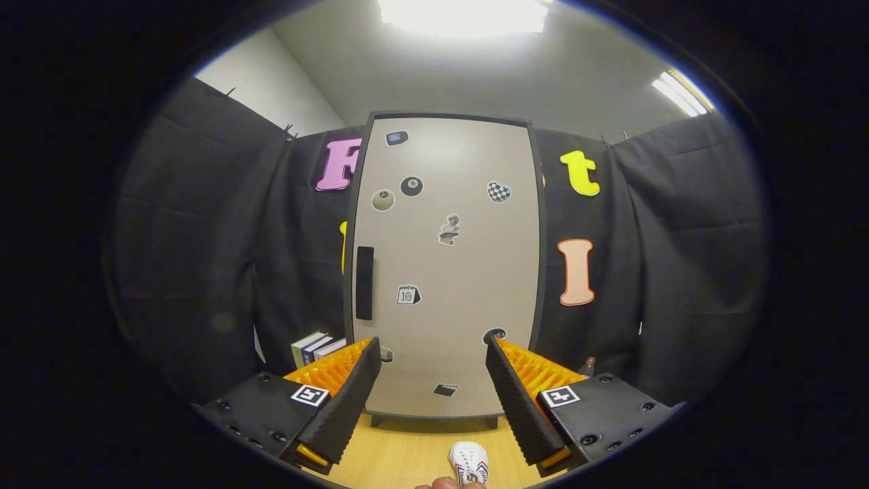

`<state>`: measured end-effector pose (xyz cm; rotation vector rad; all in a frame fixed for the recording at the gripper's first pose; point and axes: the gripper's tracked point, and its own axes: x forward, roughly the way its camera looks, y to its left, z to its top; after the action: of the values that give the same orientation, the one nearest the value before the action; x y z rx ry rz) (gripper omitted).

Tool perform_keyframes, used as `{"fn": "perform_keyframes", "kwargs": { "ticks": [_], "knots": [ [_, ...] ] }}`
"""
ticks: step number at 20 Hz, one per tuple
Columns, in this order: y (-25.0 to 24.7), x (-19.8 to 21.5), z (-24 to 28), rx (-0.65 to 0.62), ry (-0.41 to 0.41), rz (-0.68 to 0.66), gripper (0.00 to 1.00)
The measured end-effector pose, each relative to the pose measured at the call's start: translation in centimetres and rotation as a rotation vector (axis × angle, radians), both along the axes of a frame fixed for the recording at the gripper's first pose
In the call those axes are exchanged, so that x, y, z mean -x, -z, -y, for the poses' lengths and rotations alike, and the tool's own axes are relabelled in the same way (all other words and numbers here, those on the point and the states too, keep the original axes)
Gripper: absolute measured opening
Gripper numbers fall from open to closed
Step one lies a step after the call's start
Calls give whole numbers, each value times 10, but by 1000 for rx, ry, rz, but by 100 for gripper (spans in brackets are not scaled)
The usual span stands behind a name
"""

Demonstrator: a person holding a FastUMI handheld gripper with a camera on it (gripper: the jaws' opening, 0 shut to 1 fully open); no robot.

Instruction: Open the shoe cabinet door, grab the shoes and put them into the shoe cabinet, then close the shoe cabinet door.

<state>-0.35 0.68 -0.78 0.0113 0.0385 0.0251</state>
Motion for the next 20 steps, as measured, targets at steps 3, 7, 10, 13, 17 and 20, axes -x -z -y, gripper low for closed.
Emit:
{"fn": "perform_keyframes", "kwargs": {
  "ticks": [3,7,10,13,17,20],
  "knots": [
    [0,-7,-10,3,-14,-16,97],
    [-2,-33,-25,-10,-37,-46,97],
    [-5,-50,-36,-11,-47,-57,97],
    [-8,-73,-44,-20,-46,-61,97],
    [-14,-108,-53,-24,-49,-62,97],
    [-23,-140,-57,7,-55,-56,98]
  ]
}}
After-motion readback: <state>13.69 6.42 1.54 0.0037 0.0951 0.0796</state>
